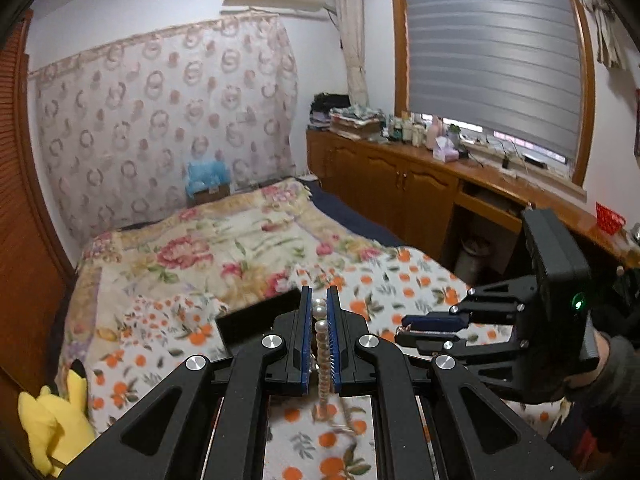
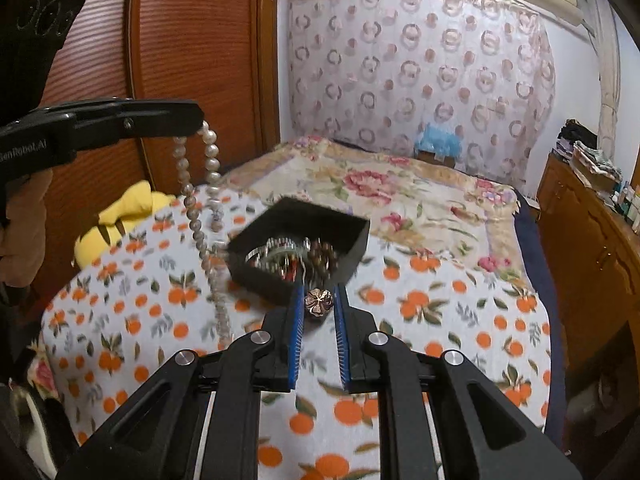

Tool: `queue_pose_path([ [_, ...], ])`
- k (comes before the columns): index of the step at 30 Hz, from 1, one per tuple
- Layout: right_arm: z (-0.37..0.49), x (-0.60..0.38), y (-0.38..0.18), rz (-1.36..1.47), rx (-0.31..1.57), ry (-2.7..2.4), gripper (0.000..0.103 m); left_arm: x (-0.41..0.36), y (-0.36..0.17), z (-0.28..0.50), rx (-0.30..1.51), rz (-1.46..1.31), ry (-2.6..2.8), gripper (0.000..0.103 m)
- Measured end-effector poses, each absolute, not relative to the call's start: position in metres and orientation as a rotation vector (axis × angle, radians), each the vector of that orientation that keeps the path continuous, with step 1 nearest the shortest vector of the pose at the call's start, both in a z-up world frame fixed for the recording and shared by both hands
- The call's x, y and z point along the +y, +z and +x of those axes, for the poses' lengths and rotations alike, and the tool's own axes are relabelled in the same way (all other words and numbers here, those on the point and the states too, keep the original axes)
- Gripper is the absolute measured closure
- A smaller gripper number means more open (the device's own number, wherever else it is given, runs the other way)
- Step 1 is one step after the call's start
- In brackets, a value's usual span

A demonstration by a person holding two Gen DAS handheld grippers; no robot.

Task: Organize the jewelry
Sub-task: 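Lift the pearl necklace with the left tool while the right tool grasps the rose-gold flower pendant, then lower both pieces into the black box and open both tools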

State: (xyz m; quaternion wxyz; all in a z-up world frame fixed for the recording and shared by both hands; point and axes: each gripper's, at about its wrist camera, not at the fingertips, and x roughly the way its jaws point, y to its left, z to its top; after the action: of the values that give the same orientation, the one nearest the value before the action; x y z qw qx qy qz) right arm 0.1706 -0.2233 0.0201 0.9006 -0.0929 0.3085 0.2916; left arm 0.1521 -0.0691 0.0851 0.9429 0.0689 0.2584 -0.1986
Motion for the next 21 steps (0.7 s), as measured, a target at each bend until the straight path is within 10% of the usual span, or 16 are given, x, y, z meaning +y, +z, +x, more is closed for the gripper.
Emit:
queue_pose_path([
  [21, 0.236, -0.187, 0.029, -0.210, 0.616, 0.664, 0.086, -0.030, 0.105, 0.226, 0.505, 0.077, -0.345, 0.097],
])
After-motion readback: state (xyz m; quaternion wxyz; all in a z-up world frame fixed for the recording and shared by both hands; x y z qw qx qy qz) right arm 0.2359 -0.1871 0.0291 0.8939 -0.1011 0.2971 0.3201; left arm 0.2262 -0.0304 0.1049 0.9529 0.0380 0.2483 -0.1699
